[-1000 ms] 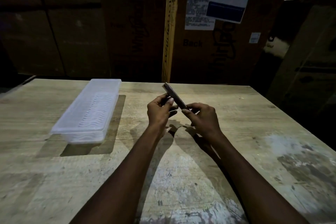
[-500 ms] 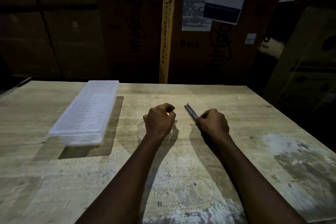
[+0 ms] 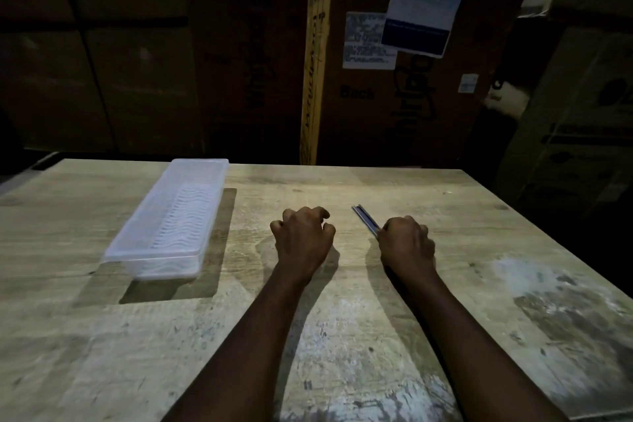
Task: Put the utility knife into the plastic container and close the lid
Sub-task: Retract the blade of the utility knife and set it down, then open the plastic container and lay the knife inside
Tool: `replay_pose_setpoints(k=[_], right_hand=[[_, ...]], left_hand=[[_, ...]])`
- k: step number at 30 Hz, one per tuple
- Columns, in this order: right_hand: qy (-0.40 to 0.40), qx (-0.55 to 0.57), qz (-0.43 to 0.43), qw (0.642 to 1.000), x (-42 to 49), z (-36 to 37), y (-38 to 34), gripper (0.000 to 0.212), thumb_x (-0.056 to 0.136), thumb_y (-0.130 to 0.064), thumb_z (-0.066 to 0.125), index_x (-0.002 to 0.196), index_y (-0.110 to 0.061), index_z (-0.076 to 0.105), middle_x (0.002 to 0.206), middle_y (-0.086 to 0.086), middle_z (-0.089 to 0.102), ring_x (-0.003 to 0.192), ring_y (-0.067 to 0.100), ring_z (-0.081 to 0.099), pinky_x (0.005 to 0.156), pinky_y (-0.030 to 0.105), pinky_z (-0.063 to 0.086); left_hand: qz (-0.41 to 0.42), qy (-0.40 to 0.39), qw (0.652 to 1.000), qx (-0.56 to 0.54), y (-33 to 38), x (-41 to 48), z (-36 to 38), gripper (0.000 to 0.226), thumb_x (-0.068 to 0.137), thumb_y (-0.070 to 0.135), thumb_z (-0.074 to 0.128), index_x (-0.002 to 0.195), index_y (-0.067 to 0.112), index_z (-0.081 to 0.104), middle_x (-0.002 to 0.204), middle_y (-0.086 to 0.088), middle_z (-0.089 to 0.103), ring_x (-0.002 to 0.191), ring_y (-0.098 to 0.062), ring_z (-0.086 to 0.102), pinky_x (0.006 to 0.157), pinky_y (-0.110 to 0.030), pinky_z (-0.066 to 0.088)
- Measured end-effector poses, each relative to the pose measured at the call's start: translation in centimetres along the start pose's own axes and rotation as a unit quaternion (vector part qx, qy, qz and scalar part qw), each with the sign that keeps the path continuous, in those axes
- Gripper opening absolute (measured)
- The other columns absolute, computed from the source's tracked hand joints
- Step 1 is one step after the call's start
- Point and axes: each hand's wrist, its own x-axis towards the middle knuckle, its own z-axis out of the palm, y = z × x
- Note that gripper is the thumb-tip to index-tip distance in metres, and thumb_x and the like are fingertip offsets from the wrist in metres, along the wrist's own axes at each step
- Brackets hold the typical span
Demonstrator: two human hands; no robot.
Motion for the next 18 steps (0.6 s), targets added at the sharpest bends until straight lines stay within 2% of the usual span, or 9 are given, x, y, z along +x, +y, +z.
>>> replay_pose_setpoints(k=[2,5,9,12,16,18], right_hand=[[0.003,-0.003,-0.009,1.000,-0.4,-0.5,-0.2,0.040,0.097,-0.042,0.044,0.119,-0.014,0.062,0.121,0.012,0.055,0.112,0.034,0.047,0.090,0.046,0.040],[0.036,0.012,-0.051,0.998,-0.9,-1.4,-1.1,0.047,0.097,-0.050,0.039,0.132,-0.020,0.049,0.130,0.012,0.049,0.117,0.034,0.042,0.091,0.046,0.036],[0.042,0.066,-0.139,0.987,-1.2,-2.7,-5.7,0.047,0.096,-0.049,0.043,0.134,-0.022,0.048,0.133,0.011,0.050,0.120,0.032,0.043,0.092,0.044,0.039],[0.030,0.138,-0.220,0.965,-2.4,-3.7,-11.8,0.045,0.095,-0.044,0.050,0.133,-0.021,0.050,0.132,0.010,0.054,0.121,0.029,0.047,0.095,0.043,0.045],[-0.006,0.173,-0.335,0.926,-5.5,-4.1,-19.6,0.046,0.094,-0.042,0.055,0.131,-0.015,0.053,0.132,0.010,0.057,0.120,0.027,0.051,0.096,0.037,0.043],[-0.019,0.154,-0.397,0.905,-7.6,-3.9,-22.8,0.048,0.093,-0.043,0.056,0.130,-0.012,0.056,0.130,0.011,0.060,0.118,0.027,0.054,0.094,0.035,0.043]], left_hand=[[-0.002,-0.004,1.000,0.002,0.2,0.0,-0.7,0.040,0.082,0.033,0.050,0.120,0.028,0.059,0.115,-0.002,0.068,0.113,-0.029,0.052,0.090,-0.044,0.037],[0.000,0.031,0.999,-0.005,-0.1,0.5,-2.9,0.047,0.080,0.033,0.052,0.127,0.026,0.054,0.123,-0.005,0.065,0.115,-0.031,0.052,0.091,-0.045,0.041],[0.012,0.072,0.997,0.024,-2.0,1.7,-7.2,0.049,0.079,0.037,0.053,0.127,0.025,0.055,0.123,-0.008,0.066,0.113,-0.031,0.056,0.092,-0.046,0.044],[0.002,0.065,0.998,0.025,-4.0,3.2,-12.0,0.049,0.081,0.040,0.054,0.127,0.025,0.054,0.128,-0.008,0.062,0.115,-0.031,0.056,0.095,-0.047,0.045],[-0.099,0.096,0.990,0.028,-8.9,4.4,-18.0,0.041,0.082,0.041,0.056,0.120,0.026,0.061,0.124,-0.008,0.065,0.115,-0.032,0.057,0.094,-0.043,0.047],[-0.147,0.108,0.983,-0.016,-12.3,3.9,-20.2,0.035,0.084,0.038,0.054,0.111,0.020,0.066,0.118,-0.014,0.068,0.111,-0.036,0.059,0.090,-0.040,0.047]])
